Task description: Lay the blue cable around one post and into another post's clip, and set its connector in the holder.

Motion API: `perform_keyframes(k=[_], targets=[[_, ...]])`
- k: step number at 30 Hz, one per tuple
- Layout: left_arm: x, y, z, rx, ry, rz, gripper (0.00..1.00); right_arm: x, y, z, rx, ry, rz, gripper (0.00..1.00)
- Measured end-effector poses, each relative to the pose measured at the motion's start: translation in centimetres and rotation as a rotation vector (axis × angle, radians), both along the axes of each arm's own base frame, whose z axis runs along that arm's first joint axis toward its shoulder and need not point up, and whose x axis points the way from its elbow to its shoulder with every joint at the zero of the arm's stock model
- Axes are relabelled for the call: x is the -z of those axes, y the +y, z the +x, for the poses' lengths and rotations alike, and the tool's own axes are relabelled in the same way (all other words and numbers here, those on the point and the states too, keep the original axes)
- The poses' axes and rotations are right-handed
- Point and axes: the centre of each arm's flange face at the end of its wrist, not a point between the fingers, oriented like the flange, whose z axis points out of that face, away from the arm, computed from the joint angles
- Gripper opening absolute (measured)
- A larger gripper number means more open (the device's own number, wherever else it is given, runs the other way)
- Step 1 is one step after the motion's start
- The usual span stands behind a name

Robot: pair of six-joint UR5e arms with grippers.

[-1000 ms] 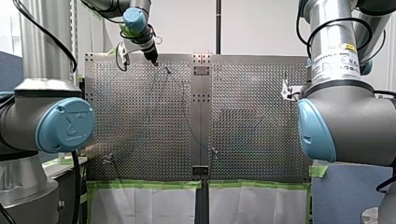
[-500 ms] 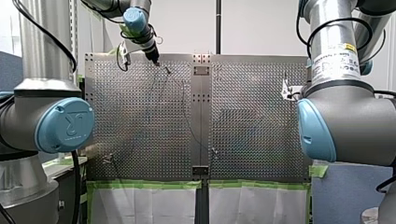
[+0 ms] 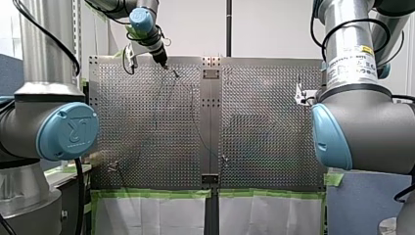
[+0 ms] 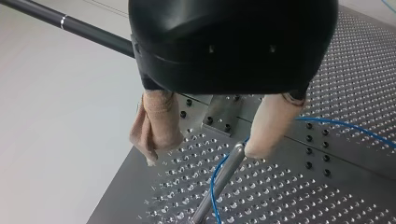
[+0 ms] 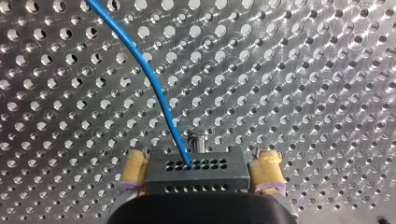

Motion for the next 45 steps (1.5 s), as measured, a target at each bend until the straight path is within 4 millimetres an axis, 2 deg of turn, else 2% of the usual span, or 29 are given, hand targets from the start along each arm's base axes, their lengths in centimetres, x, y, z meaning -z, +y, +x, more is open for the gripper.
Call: perform_keyframes(k=[10, 19, 25, 33, 38, 45], targets=[[0.6, -0.3, -0.3, 0.017, 0.0, 0.025, 1.0, 0.0, 0.0, 0.0, 0.0, 0.0, 0.0, 1.0], [2.6, -2.6, -2.7, 0.112, -0.033, 0.064, 1.0, 0.0, 0.0, 0.0, 0.0, 0.0, 0.0, 1.0], [6.4, -4.6, -3.3, 0.122, -0.005, 0.088, 1.0, 0.0, 0.0, 0.0, 0.0, 0.0, 0.0, 1.0], [13.0, -7.2, -4.2, 0.139, 0.053, 0.177, 1.0, 0.0, 0.0, 0.0, 0.0, 0.0, 0.0, 1.0], [17.2, -8.7, -5.4, 0.144, 0.093, 0.214, 1.0, 0.0, 0.0, 0.0, 0.0, 0.0, 0.0, 1.0], [21.9, -10.0, -7.2, 0.15, 0.134, 0.258, 1.0, 0.0, 0.0, 0.0, 0.0, 0.0, 0.0, 1.0]])
